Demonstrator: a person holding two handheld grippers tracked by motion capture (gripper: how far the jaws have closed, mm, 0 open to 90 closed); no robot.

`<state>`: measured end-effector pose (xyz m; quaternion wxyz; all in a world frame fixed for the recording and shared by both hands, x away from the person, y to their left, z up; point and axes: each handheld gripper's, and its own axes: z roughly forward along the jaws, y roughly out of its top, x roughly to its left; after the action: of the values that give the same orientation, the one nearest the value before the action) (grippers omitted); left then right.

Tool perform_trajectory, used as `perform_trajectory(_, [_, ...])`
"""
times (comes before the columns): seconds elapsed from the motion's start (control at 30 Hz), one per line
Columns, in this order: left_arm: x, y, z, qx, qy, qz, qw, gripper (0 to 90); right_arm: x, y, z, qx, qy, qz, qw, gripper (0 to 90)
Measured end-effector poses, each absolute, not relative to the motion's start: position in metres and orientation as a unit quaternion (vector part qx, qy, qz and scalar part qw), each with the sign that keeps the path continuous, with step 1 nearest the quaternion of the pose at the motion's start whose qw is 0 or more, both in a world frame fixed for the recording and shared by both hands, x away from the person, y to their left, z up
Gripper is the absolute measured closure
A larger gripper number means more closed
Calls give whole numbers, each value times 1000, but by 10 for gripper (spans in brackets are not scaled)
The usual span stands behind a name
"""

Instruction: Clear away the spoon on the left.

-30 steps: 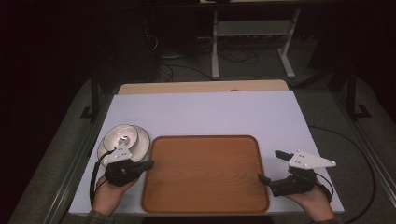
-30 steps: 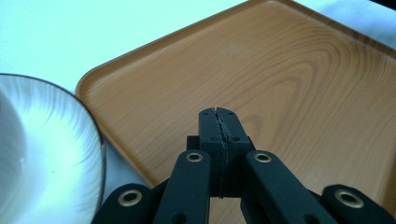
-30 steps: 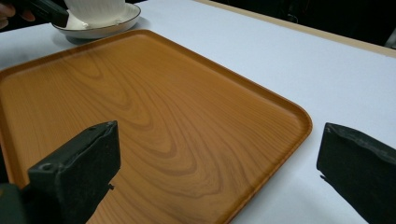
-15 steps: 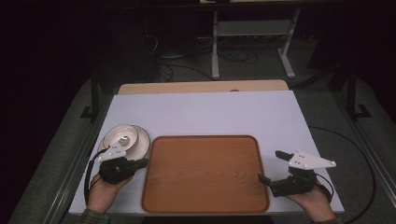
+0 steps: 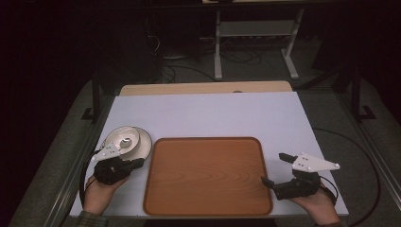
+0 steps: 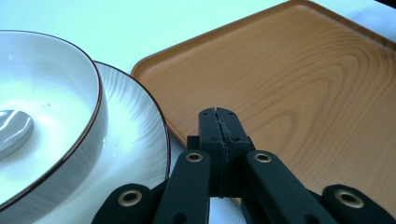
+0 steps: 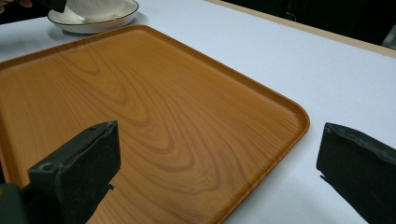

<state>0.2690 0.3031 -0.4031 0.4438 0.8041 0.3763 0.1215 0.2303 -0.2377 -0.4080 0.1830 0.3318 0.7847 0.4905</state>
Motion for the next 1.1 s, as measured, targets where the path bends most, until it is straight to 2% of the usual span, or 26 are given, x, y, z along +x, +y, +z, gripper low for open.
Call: perform_trajectory(1.1, [270, 339, -395, 780, 408, 160, 447, 899, 230, -238, -409, 327, 792, 482, 185, 0])
